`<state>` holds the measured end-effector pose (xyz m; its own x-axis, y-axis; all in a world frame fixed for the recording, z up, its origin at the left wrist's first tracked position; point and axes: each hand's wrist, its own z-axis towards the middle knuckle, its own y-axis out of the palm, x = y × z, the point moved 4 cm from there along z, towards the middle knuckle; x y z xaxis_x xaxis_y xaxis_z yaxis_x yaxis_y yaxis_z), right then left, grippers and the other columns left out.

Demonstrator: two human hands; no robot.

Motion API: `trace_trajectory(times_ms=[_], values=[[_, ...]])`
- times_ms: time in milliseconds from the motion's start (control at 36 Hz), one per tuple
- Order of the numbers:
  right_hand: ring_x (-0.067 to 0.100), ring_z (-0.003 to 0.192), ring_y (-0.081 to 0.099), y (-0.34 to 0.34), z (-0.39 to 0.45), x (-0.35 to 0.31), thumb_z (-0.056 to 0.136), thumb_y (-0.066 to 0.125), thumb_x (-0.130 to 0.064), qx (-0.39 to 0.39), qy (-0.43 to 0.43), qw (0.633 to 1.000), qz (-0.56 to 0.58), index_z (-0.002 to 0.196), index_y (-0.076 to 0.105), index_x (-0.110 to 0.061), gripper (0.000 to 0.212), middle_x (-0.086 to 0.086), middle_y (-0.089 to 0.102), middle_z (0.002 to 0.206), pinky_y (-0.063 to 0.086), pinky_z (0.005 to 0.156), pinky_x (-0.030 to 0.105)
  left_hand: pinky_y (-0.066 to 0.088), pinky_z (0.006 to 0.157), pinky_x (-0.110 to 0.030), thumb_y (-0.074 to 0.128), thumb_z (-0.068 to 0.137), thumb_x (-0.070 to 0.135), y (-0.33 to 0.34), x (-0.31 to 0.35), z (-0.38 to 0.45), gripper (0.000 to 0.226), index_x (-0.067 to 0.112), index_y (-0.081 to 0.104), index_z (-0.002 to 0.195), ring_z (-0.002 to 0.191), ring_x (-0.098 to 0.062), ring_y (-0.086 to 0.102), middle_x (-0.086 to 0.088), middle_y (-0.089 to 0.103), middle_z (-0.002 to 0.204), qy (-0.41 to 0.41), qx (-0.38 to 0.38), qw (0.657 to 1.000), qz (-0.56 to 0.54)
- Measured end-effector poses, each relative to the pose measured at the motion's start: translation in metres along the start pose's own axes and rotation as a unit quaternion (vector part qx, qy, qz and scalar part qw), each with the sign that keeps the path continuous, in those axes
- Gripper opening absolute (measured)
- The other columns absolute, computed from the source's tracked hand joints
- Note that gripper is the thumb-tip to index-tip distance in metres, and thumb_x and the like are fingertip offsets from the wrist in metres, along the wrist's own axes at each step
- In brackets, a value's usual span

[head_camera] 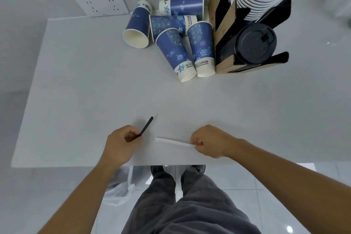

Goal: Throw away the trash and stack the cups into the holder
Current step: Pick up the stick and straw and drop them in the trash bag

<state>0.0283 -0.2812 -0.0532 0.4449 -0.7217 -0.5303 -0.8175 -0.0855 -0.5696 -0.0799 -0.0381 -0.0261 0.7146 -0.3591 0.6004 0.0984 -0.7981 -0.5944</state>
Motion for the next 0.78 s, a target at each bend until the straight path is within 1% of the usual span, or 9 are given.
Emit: trace_trajectory(times_ms=[139, 194, 278, 333, 389, 500, 611, 694, 778], values=[[0.014, 0.087, 0.057, 0.004, -0.001, -0.004, 0.092, 0.054, -0.016, 0.004, 0.000, 1.000, 0.022, 0.103, 0.070, -0.016, 0.020, -0.005, 0.064, 0.095, 0.047, 0.077, 0.023, 0.049, 0.065, -0.020, 0.072, 0.081, 0.010, -0.010, -0.023, -0.023, 0.012, 0.021, 0.071, 0.076, 0.070, -0.012, 0.064, 0.004, 0.072, 0.075, -0.011, 0.021, 0.999, -0.035], [0.014, 0.082, 0.057, 0.007, -0.002, -0.003, 0.089, 0.055, -0.015, 0.014, 0.011, 0.999, 0.042, 0.091, 0.070, -0.020, 0.016, -0.006, 0.064, 0.089, 0.046, 0.071, 0.022, 0.049, 0.067, -0.020, 0.072, 0.080, 0.008, -0.013, -0.030, -0.028, 0.014, 0.020, 0.071, 0.075, 0.070, -0.012, 0.064, 0.004, 0.072, 0.074, -0.015, 0.029, 0.998, -0.054], [0.010, 0.074, 0.055, 0.012, -0.001, -0.009, 0.087, 0.057, -0.013, 0.033, 0.020, 0.997, 0.074, 0.070, 0.056, -0.036, 0.028, -0.013, 0.058, 0.079, 0.040, 0.062, 0.015, 0.050, 0.070, -0.024, 0.073, 0.081, 0.006, -0.024, -0.042, -0.035, 0.016, 0.020, 0.071, 0.074, 0.070, -0.013, 0.064, 0.007, 0.072, 0.071, -0.018, 0.038, 0.995, -0.087], [0.009, 0.076, 0.058, 0.013, -0.002, -0.014, 0.086, 0.059, -0.014, 0.047, 0.030, 0.995, 0.083, 0.074, 0.060, -0.031, 0.021, -0.011, 0.061, 0.080, 0.042, 0.064, 0.014, 0.051, 0.068, -0.024, 0.072, 0.081, 0.006, -0.030, -0.050, -0.038, 0.015, 0.020, 0.071, 0.074, 0.067, -0.010, 0.063, 0.009, 0.071, 0.069, -0.017, 0.041, 0.993, -0.106], [0.012, 0.079, 0.061, 0.016, 0.000, -0.024, 0.086, 0.061, -0.013, 0.065, 0.038, 0.993, 0.091, 0.079, 0.065, -0.025, 0.014, -0.008, 0.064, 0.082, 0.044, 0.064, 0.013, 0.049, 0.064, -0.016, 0.071, 0.082, 0.006, -0.040, -0.060, -0.042, 0.015, 0.019, 0.072, 0.076, 0.062, -0.004, 0.061, 0.009, 0.071, 0.069, -0.011, 0.046, 0.992, -0.119], [0.003, 0.067, 0.055, 0.024, 0.001, -0.048, 0.086, 0.063, -0.014, 0.086, 0.062, 0.985, 0.133, 0.076, 0.063, -0.030, 0.019, -0.009, 0.063, 0.080, 0.041, 0.053, 0.008, 0.048, 0.054, -0.010, 0.068, 0.086, 0.000, -0.059, -0.080, -0.050, 0.010, 0.009, 0.072, 0.082, 0.056, -0.002, 0.060, 0.001, 0.072, 0.068, 0.003, 0.054, 0.985, -0.161], [0.006, 0.060, 0.053, 0.049, 0.005, -0.082, 0.085, 0.063, -0.013, 0.087, 0.082, 0.983, 0.137, 0.079, 0.068, -0.023, 0.013, -0.008, 0.063, 0.076, 0.040, 0.048, 0.010, 0.045, 0.052, -0.005, 0.066, 0.086, -0.003, -0.083, -0.117, -0.065, 0.006, -0.001, 0.071, 0.085, 0.054, 0.002, 0.064, 0.011, 0.071, 0.060, 0.006, 0.077, 0.978, -0.194], [0.006, 0.059, 0.053, 0.067, 0.010, -0.113, 0.084, 0.063, -0.012, 0.089, 0.086, 0.984, 0.129, 0.081, 0.069, -0.021, 0.011, -0.006, 0.064, 0.078, 0.038, 0.046, 0.010, 0.045, 0.052, -0.005, 0.066, 0.086, -0.001, -0.104, -0.152, -0.080, 0.009, 0.003, 0.072, 0.081, 0.054, 0.004, 0.063, 0.015, 0.071, 0.060, 0.004, 0.088, 0.977, -0.195], [0.009, 0.061, 0.055, 0.083, 0.019, -0.146, 0.084, 0.064, -0.013, 0.087, 0.088, 0.987, 0.106, 0.084, 0.070, -0.019, 0.009, 0.001, 0.069, 0.086, 0.039, 0.048, 0.013, 0.046, 0.055, -0.005, 0.068, 0.085, 0.000, -0.127, -0.193, -0.096, 0.018, 0.015, 0.073, 0.077, 0.056, 0.005, 0.061, 0.018, 0.071, 0.063, 0.000, 0.103, 0.972, -0.213]])
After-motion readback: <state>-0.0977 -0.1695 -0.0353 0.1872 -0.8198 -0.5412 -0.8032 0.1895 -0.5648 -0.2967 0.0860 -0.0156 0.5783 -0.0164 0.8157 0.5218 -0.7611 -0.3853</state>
